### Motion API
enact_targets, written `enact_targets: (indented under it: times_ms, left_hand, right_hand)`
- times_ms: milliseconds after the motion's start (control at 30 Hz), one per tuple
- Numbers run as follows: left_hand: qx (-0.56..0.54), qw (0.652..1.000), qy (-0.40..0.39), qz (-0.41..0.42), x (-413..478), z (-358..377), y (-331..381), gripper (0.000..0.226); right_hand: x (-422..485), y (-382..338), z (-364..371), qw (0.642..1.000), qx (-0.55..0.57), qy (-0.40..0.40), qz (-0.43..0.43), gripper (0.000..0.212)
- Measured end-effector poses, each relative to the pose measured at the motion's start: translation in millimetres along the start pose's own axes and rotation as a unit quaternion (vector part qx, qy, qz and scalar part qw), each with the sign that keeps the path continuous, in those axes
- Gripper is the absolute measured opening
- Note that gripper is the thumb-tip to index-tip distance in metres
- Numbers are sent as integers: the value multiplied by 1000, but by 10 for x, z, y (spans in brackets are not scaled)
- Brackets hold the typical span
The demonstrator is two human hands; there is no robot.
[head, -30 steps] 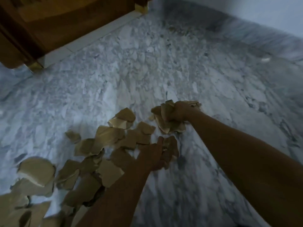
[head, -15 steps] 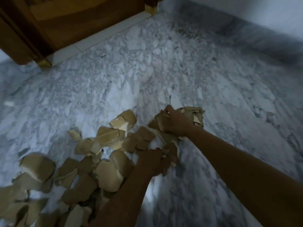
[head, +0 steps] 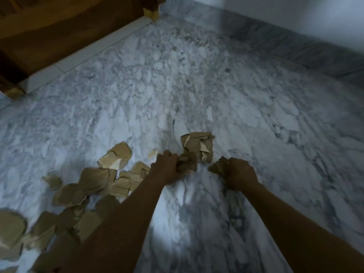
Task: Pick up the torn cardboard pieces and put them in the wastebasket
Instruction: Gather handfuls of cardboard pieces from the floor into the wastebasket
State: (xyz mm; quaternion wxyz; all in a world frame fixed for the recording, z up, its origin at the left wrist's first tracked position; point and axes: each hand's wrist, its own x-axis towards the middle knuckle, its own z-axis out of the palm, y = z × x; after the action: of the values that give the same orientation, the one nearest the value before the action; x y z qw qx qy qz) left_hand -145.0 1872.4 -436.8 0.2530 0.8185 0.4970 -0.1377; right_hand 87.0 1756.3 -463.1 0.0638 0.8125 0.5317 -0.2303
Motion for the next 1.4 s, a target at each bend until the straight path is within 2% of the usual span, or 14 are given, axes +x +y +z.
enact_targets:
  times_ms: [100, 200, 300, 367, 433, 500, 600, 767, 833, 933, 1033, 1133, 1333, 1400]
  left_hand:
    - [11, 1000, 12, -24, -33, 176, -9, 67]
    - [5, 1000, -6, -28, -98, 241, -50, 85]
    - [-27, 999, -6, -23, -184, 315, -86, 91]
    - [-33, 998, 9, -47, -104, 400, -276, 88]
    - [-24, 999, 2, -49, -138, 395, -256, 90]
    - [-7, 999, 3, -40, -148, 414, -196, 94]
    - [0, 999, 7, -32, -120, 384, -95, 93]
    - [-13, 999, 23, -27, -129, 390, -38, 92]
    - [-52, 998, 24, -30, -109, 387, -57, 84]
    - [-114, 992, -27, -40, -47, 236, -165, 58]
    - [-179, 982, 13, -57, 17, -77, -342, 33]
    - [-177, 972, 114, -102, 114, -333, -521, 33]
    - [-119, 977, 140, -110, 201, -140, -509, 26]
    - [-100, 978, 148, -110, 171, -110, -444, 23]
  right_hand:
    - [145, 45, -172, 998, 27, -40, 29, 44]
    - [360, -41, -624, 984, 150, -35, 84, 51]
    - [575, -374, -864, 970, 237, -47, 29, 57]
    - [899, -867, -762, 977, 191, -80, -48, 59]
    - [965, -1103, -606, 983, 139, -80, -91, 44]
    - [1017, -1177, -361, 991, 92, -27, -98, 33]
    - [1052, -1057, -15, 994, 28, 59, -92, 45]
    - [761, -939, -168, 985, 117, 91, -84, 47]
    - [611, -873, -349, 974, 199, 69, -81, 47]
    - [510, -612, -707, 951, 304, 27, -46, 64]
    - [599, -290, -1014, 986, 159, 8, 46, 55]
    - [623, -106, -926, 973, 168, -49, 150, 55]
    - [391, -105, -206, 966, 223, 13, 130, 38]
    - [420, -92, -242, 971, 210, -7, 118, 41]
